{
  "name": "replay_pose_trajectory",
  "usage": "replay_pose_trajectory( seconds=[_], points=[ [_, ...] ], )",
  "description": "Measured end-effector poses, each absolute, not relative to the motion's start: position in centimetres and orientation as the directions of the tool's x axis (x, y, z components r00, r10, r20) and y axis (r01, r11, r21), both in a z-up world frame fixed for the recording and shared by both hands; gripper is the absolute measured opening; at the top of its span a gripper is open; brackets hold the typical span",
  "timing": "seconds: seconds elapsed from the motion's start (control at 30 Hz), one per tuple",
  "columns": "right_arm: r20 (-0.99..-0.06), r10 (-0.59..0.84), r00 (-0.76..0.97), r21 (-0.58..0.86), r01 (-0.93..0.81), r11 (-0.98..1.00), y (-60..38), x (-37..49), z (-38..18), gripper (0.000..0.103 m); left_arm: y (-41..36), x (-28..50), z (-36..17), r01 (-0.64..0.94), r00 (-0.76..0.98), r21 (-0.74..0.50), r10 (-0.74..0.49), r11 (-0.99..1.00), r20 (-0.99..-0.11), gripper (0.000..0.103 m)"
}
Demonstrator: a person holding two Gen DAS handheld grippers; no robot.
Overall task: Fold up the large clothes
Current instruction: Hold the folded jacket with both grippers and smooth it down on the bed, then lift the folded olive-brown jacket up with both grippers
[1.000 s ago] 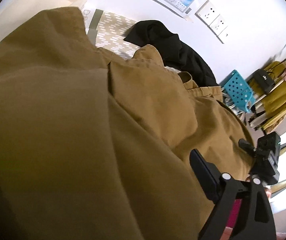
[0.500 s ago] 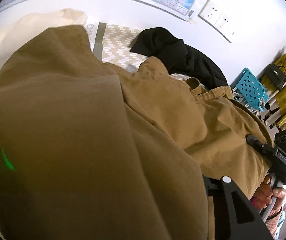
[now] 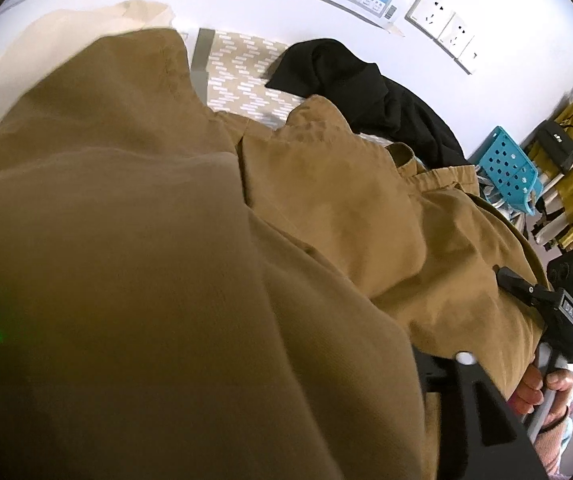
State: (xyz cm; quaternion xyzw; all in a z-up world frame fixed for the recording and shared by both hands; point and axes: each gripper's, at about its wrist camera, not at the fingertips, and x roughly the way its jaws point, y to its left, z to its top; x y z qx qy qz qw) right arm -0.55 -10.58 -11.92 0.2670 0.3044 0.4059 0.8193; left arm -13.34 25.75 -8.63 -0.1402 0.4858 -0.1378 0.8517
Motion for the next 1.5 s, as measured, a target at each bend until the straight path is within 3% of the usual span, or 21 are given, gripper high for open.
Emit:
replay_pose_trajectory(
  seconds=[0.07, 0.1, 0.2, 0.3, 0.57, 0.97, 1.5],
  points=[
    [-0.272, 0.830, 0.488, 0.685, -0.507, 0.523, -10.6, -0.5, -12.0, 0.050, 25.6, -13.3, -8.6, 0.113, 0.491, -0.381, -0.385, 0.918, -0.782, 0.064],
    [-0.270, 0.830, 0.489, 0.684, -0.510, 0.522, -10.7, -0.5, -11.9, 0.041, 25.5, -13.2, -8.6, 0.113, 0.490, -0.376, -0.380, 0.920, -0.784, 0.062],
    [-0.248, 0.839, 0.485, 0.681, -0.528, 0.507, -10.7, -1.0, -11.3, 0.025, 25.4, -13.3, -8.3, 0.104, 0.499, -0.346, -0.350, 0.932, -0.793, 0.042],
    [-0.228, 0.842, 0.489, 0.671, -0.548, 0.500, -10.8, -1.6, -10.1, 0.021, 25.6, -13.3, -7.6, 0.109, 0.500, -0.363, -0.367, 0.925, -0.784, 0.035],
    [-0.169, 0.841, 0.514, 0.605, -0.620, 0.500, -10.9, -4.1, -5.8, 0.018, 25.5, -13.7, -3.4, 0.171, 0.544, -0.364, -0.396, 0.916, -0.740, 0.029],
    [-0.052, 0.853, 0.519, 0.485, -0.734, 0.476, -10.0, -5.9, 2.3, 0.018, 26.4, -13.7, 5.4, 0.247, 0.659, -0.307, -0.391, 0.919, -0.642, 0.028],
    [0.048, 0.913, 0.404, 0.371, -0.856, 0.359, -2.8, -5.5, 10.2, 0.018, 33.5, -14.6, 13.5, 0.137, 0.813, -0.213, -0.232, 0.968, -0.534, 0.028]
  ],
)
